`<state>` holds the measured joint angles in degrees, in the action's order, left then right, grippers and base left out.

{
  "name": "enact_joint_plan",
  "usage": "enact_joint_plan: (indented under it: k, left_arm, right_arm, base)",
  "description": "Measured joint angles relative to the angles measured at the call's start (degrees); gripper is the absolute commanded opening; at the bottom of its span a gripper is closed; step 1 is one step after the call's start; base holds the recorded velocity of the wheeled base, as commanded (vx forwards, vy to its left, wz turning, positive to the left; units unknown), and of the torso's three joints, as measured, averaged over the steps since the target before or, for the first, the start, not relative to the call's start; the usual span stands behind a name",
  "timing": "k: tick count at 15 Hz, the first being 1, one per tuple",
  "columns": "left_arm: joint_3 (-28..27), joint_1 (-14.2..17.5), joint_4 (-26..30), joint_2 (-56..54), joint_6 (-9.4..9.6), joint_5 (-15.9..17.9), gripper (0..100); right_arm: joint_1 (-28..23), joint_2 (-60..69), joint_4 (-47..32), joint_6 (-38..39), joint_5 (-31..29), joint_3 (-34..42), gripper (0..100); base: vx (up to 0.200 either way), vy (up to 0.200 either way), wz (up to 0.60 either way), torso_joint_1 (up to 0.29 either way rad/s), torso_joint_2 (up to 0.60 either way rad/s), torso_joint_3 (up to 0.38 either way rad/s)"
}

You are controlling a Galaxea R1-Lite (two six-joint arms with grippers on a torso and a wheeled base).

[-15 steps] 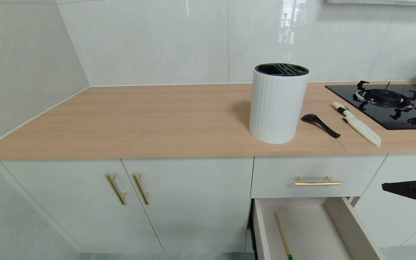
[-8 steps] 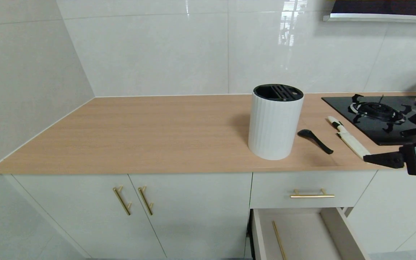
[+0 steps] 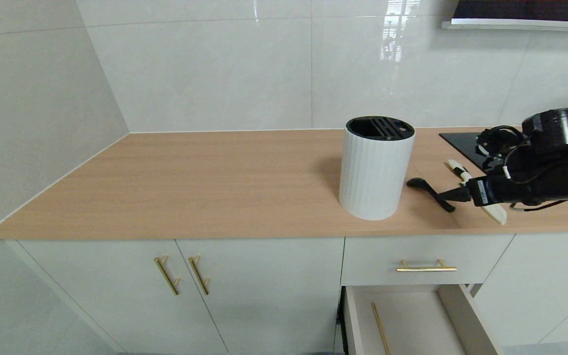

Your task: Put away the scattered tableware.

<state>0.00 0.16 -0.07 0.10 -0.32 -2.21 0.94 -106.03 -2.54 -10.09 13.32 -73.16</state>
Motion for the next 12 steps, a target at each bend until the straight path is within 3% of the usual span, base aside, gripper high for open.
enact_joint_plan:
  k: [4, 12]
  left_arm:
    - [0.0, 0.0, 0.0, 0.0, 0.0, 0.0, 100]
    - [0.0, 0.0, 0.0, 0.0, 0.0, 0.0, 100]
  right_arm:
    - [-0.09, -7.86, 1.88, -0.33, 1.5, -6.34, 100]
    - [-0.99, -13.56, 7.66, -0.71, 1.84, -6.97, 100]
  base:
    - [0.0, 0.0, 0.0, 0.0, 0.0, 0.0]
    - [0.0, 0.0, 0.0, 0.0, 0.0, 0.0]
